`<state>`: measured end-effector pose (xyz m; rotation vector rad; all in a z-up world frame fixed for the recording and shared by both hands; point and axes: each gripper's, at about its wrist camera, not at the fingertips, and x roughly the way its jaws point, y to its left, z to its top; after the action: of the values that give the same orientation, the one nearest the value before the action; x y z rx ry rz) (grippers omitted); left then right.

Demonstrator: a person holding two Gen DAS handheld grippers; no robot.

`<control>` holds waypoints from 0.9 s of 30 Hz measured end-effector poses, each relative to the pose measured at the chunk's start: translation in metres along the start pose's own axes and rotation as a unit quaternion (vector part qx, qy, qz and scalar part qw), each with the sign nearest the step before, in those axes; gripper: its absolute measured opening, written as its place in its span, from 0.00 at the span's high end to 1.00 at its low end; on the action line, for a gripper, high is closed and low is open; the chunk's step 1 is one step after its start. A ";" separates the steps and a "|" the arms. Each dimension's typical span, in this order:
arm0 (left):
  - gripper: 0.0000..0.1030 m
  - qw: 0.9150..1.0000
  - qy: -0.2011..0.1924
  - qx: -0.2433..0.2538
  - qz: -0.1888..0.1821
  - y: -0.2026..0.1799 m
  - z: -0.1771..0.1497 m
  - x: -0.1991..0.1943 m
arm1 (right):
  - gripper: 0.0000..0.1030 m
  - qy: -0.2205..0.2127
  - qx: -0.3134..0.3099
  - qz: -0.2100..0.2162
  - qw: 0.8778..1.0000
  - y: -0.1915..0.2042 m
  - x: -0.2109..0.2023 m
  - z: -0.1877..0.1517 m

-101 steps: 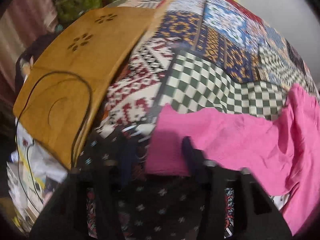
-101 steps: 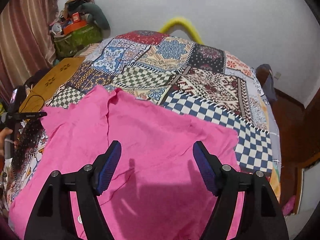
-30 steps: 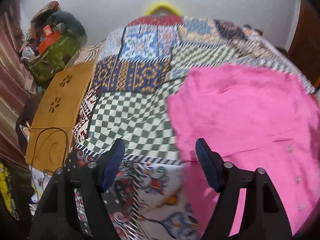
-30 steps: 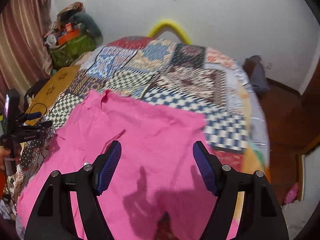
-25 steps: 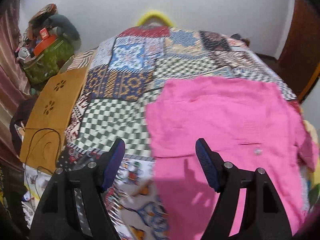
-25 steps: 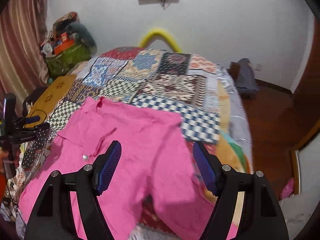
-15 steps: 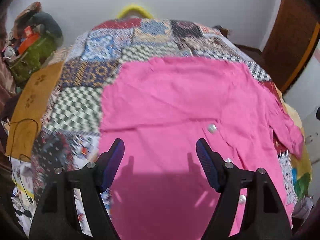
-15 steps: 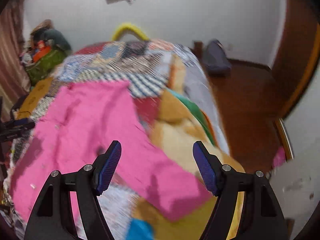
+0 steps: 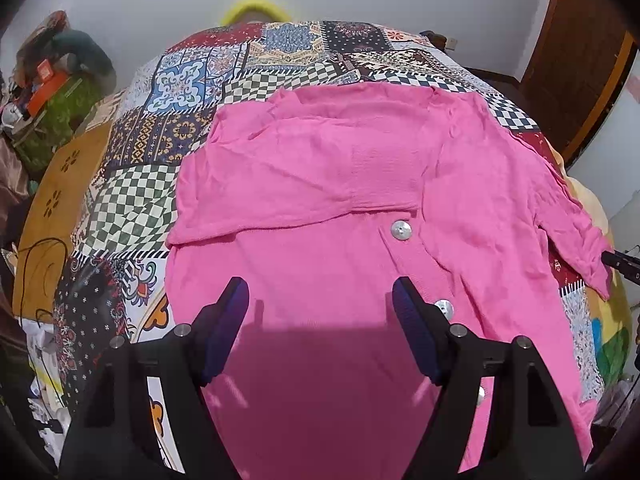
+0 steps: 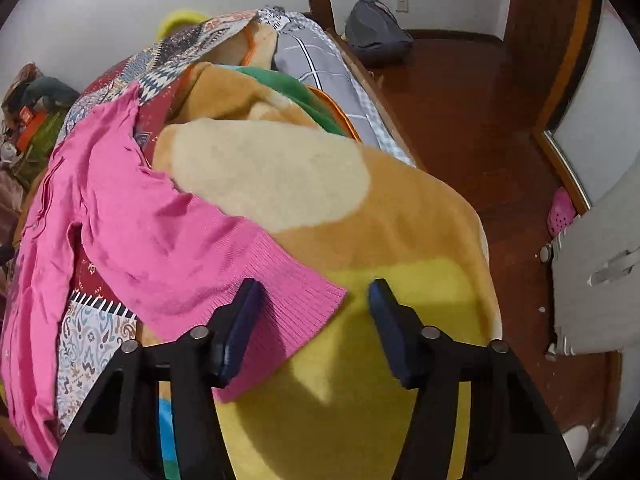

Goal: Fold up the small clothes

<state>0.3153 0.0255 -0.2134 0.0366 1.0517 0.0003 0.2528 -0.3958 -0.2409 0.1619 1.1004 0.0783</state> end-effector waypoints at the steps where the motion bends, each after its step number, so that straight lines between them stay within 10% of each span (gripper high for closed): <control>1: 0.29 1.000 -0.001 0.001 0.001 0.000 0.000 -0.001 | 0.76 -0.002 -0.002 0.000 1.000 0.001 -0.001 0.000; 3: 0.29 1.000 -0.004 0.004 0.001 -0.001 0.000 -0.002 | 0.93 -0.006 -0.009 0.004 1.000 0.003 -0.010 0.001; 11: 0.29 1.000 -0.026 0.001 -0.004 0.005 0.005 -0.015 | 0.94 -0.051 -0.057 0.064 0.995 0.046 -0.064 0.028; 27: 0.29 0.996 -0.074 -0.043 -0.012 0.074 0.016 -0.044 | 0.94 -0.103 -0.262 0.151 0.947 0.277 -0.098 0.102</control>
<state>0.3086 0.0985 -0.1653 -0.0528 0.9036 0.0204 0.3042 -0.1458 -0.0624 -0.1401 0.8057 0.6112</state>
